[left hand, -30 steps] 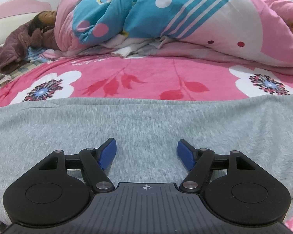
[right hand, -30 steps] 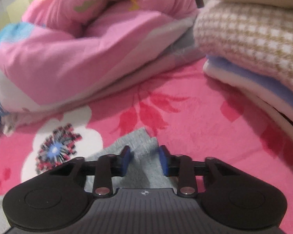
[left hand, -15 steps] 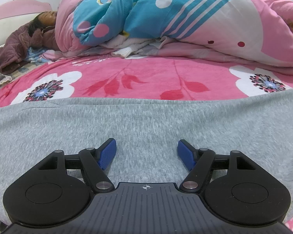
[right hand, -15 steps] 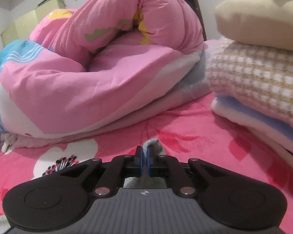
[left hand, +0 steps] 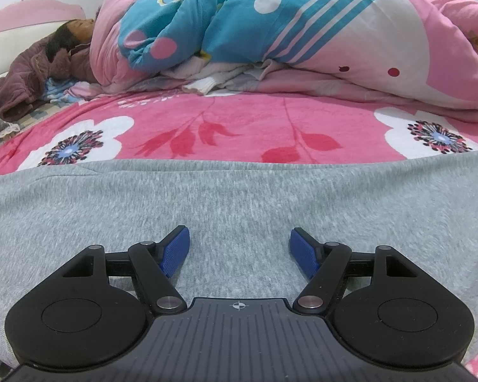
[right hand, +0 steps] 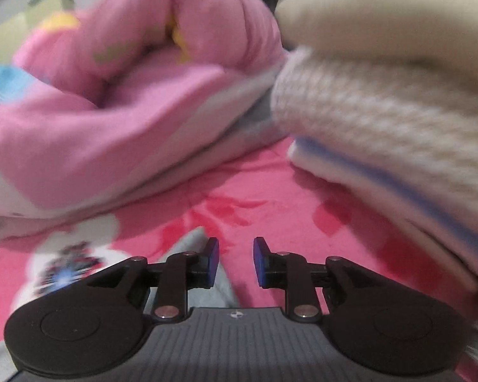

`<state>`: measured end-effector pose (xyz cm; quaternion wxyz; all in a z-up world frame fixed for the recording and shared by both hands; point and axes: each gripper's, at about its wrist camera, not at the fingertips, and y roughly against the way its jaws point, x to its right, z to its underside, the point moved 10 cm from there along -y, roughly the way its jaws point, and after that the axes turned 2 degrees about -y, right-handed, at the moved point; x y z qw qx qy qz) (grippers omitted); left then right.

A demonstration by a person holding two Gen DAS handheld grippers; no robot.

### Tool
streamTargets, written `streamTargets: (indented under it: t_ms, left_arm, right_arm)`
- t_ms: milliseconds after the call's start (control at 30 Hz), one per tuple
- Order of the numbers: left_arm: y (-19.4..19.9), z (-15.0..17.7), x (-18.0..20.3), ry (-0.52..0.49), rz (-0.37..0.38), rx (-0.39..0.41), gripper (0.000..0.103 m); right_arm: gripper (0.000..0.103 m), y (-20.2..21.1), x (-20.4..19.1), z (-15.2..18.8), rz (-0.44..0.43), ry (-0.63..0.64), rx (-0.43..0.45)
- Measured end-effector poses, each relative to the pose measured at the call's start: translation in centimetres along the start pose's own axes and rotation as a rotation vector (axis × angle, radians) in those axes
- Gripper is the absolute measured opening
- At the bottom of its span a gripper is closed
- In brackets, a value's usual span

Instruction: Fold clothes

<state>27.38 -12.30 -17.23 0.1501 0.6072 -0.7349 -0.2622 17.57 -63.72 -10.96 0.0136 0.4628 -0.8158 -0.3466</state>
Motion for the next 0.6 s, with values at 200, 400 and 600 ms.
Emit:
streamTargets:
  t_ms: [200, 400, 600]
  left_arm:
    - [-0.1, 0.0, 0.1, -0.005, -0.008, -0.003, 0.072]
    - [-0.1, 0.0, 0.0, -0.004, -0.008, -0.007, 0.072]
    - [-0.1, 0.0, -0.2, 0.014, 0.007, -0.017, 0.072]
  right_arm:
    - [0.025, 9.8, 1.7, 4.2, -0.144, -0.21, -0.097]
    - [0.026, 11.7, 4.9, 9.3, -0.132, -0.434, -0.164]
    - [0.026, 10.1, 5.9, 10.5, -0.149, -0.543, -0.18]
